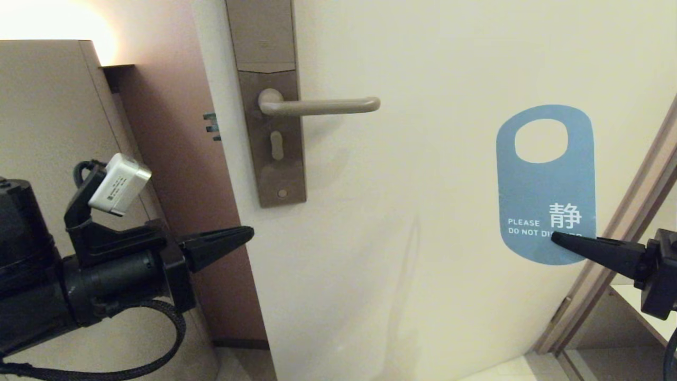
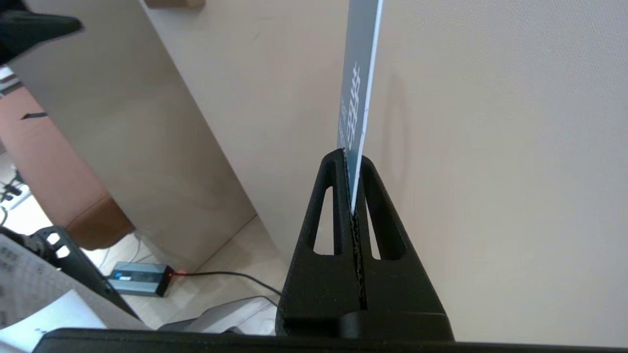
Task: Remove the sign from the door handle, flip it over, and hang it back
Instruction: Hang the sign back with the other side facing out
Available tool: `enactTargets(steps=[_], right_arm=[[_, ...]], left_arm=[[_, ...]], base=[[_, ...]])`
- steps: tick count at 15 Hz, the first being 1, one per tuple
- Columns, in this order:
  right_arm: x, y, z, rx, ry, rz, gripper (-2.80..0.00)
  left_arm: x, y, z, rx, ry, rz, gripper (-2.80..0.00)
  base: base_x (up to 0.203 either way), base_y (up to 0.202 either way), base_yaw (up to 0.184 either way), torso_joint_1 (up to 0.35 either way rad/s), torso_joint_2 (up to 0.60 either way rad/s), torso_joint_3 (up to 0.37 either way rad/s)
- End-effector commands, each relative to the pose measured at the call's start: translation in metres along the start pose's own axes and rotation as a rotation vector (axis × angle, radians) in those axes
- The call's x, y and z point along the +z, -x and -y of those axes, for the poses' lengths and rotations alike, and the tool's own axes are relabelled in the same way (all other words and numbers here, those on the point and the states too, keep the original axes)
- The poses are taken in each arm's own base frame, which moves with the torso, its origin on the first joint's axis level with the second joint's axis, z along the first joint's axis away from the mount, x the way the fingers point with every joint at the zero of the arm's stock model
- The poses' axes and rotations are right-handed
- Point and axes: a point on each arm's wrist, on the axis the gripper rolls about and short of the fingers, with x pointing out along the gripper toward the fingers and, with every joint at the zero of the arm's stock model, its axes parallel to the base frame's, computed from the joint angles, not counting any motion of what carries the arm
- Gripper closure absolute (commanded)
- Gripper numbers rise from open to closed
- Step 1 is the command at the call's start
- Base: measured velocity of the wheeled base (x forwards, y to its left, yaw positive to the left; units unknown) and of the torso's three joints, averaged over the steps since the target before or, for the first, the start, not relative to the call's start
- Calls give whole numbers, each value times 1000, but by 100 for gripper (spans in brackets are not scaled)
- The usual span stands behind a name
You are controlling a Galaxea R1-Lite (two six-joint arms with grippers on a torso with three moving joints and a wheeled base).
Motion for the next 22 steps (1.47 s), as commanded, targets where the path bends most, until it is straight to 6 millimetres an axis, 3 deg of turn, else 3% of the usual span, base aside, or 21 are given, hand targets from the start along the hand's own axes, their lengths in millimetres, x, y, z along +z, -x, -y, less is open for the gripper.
enactTargets(steps=[1, 4, 9, 14, 22], right_arm=[[-1, -1, 0, -3, 3, 6, 0], [-1, 1, 1, -48, 14, 31, 0], [2, 4, 0, -98, 37, 79, 0], [3, 10, -4, -106, 51, 106, 0], [-1, 22, -11, -109, 67, 137, 0]], left_arm=[[4, 17, -4, 55, -31, 36, 0], [0, 39, -6, 148, -34, 48, 0], [-13, 75, 10, 268, -25, 58, 0], [-42, 100, 13, 416, 26, 46, 0], [-99, 140, 46, 472, 59, 72, 0]], base=[[0, 0, 0, 0, 0, 0], [0, 0, 0, 0, 0, 0], [0, 0, 0, 0, 0, 0], [0, 0, 0, 0, 0, 0], [0, 0, 0, 0, 0, 0]])
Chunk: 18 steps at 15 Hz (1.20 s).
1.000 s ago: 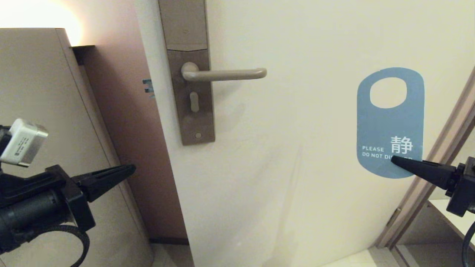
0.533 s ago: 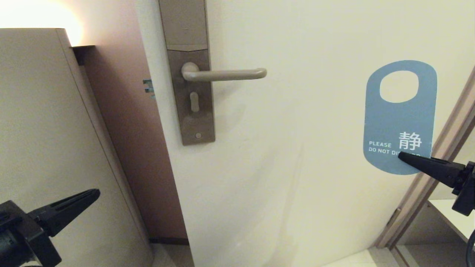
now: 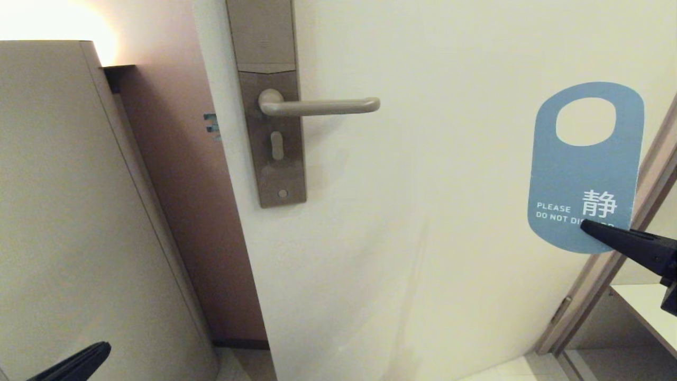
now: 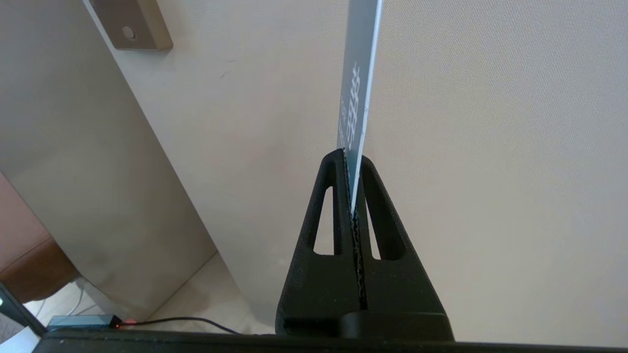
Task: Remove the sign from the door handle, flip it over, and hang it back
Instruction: Hang the sign back with the other side facing out
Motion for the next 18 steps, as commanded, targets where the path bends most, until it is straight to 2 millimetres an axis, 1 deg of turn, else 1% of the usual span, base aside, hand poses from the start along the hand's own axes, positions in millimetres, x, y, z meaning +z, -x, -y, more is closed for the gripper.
enactTargets(steps=[1, 3, 4, 5, 7, 8, 10, 13, 15, 16, 18], right_arm=[[0, 5, -2, 4, 8, 17, 0], [0, 7, -3, 4, 10, 20, 0], [0, 8, -4, 6, 12, 25, 0], [0, 9, -4, 6, 13, 26, 0], [-3, 10, -5, 6, 11, 22, 0], [-4, 12, -6, 6, 12, 24, 0], [-6, 15, -7, 7, 12, 27, 0], [-6, 17, -7, 7, 14, 32, 0], [-6, 17, -7, 8, 16, 30, 0], [-7, 17, -8, 8, 16, 29, 0], [-10, 20, -9, 9, 21, 32, 0]], left_arm=[[-12, 19, 4, 11, -13, 52, 0], [-30, 34, 6, 44, -11, 42, 0], [-37, 37, 5, 78, -7, 29, 0], [-41, 38, 4, 138, 0, 1, 0], [-43, 38, 2, 201, -8, -9, 0], [-43, 38, 1, 253, -24, -8, 0], [-49, 37, -2, 345, -76, -30, 0], [-50, 34, -2, 325, -81, 27, 0], [-52, 33, -1, 275, -73, 22, 0], [-53, 33, -1, 268, -54, 10, 0], [-57, 33, -2, 268, 48, -17, 0]], base=[[0, 0, 0, 0, 0, 0], [0, 0, 0, 0, 0, 0], [0, 0, 0, 0, 0, 0], [0, 0, 0, 0, 0, 0], [0, 0, 0, 0, 0, 0], [0, 0, 0, 0, 0, 0], [0, 0, 0, 0, 0, 0], [0, 0, 0, 0, 0, 0], [0, 0, 0, 0, 0, 0], [0, 0, 0, 0, 0, 0], [0, 0, 0, 0, 0, 0]])
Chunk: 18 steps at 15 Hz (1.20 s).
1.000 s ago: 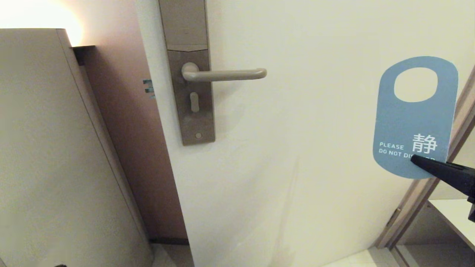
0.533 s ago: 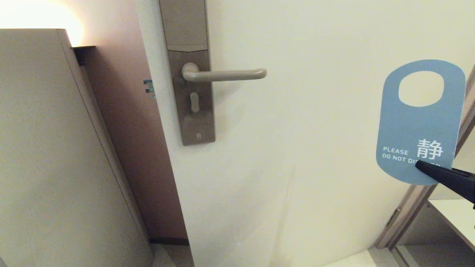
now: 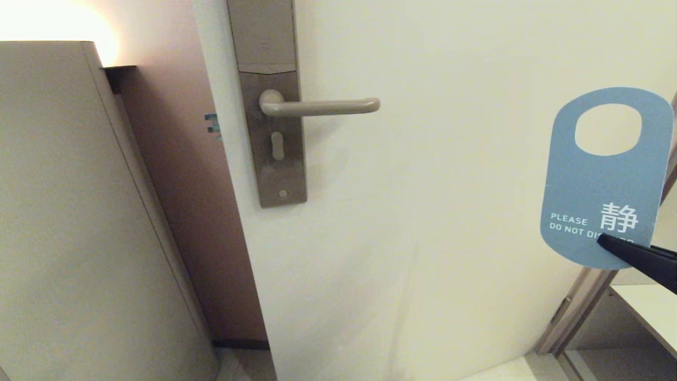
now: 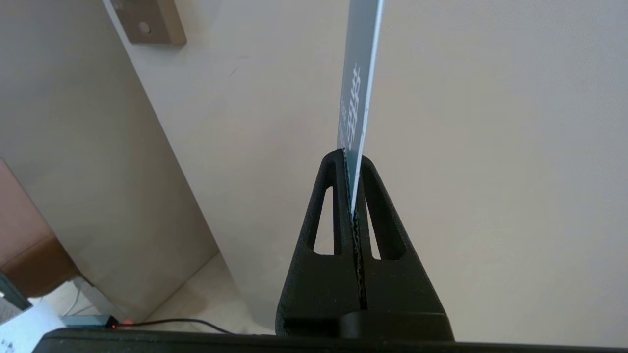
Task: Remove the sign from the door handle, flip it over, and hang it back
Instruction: Hang the sign back with the other side facing out
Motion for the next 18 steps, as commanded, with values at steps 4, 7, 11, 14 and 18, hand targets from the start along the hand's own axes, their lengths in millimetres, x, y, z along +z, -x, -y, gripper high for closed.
enactTargets(steps=[4, 7, 11, 14, 18], right_arm=[[-4, 8, -3, 5, 19, 13, 0], [-4, 8, -4, 6, 21, 18, 0], [-9, 13, -6, 7, 21, 17, 0], [-17, 16, -6, 4, 9, 1, 0], [-35, 22, -7, 0, -8, -35, 0]], left_arm=[[-7, 15, 1, -4, 37, 183, 0], [-9, 21, 2, -11, -49, 265, 0], [-14, 19, 1, 53, -197, 227, 0], [-14, 19, 1, 51, -195, 226, 0], [-14, 19, 1, 51, -194, 225, 0]], base=[[0, 0, 0, 0, 0, 0], [0, 0, 0, 0, 0, 0], [0, 0, 0, 0, 0, 0], [0, 0, 0, 0, 0, 0], [0, 0, 0, 0, 0, 0]])
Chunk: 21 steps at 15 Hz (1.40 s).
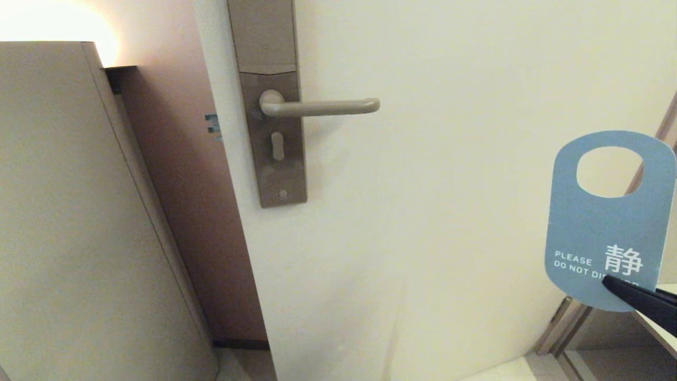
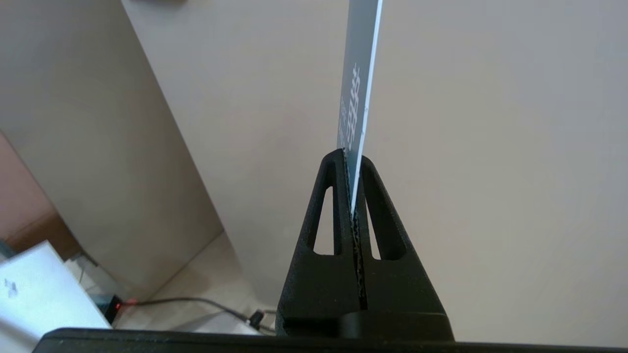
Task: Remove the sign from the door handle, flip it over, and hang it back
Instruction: Hang the sign back with the other side facing out
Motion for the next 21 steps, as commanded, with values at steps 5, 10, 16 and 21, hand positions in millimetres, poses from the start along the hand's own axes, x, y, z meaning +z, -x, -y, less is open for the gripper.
enactTargets(steps=[5, 10, 16, 21], right_arm=[[-22, 10, -3, 0, -20, -26, 0], [-23, 11, -3, 5, -21, -28, 0], [-24, 11, -3, 12, -21, -30, 0], [-23, 10, -4, 27, -22, -33, 0]], left_arm=[[0, 0, 0, 11, 42, 0, 0], [0, 0, 0, 13, 83, 3, 0], [0, 0, 0, 13, 83, 3, 0], [0, 0, 0, 13, 83, 3, 0]], base=[[0, 0, 0, 0, 0, 0], [0, 0, 0, 0, 0, 0], [0, 0, 0, 0, 0, 0], [0, 0, 0, 0, 0, 0]])
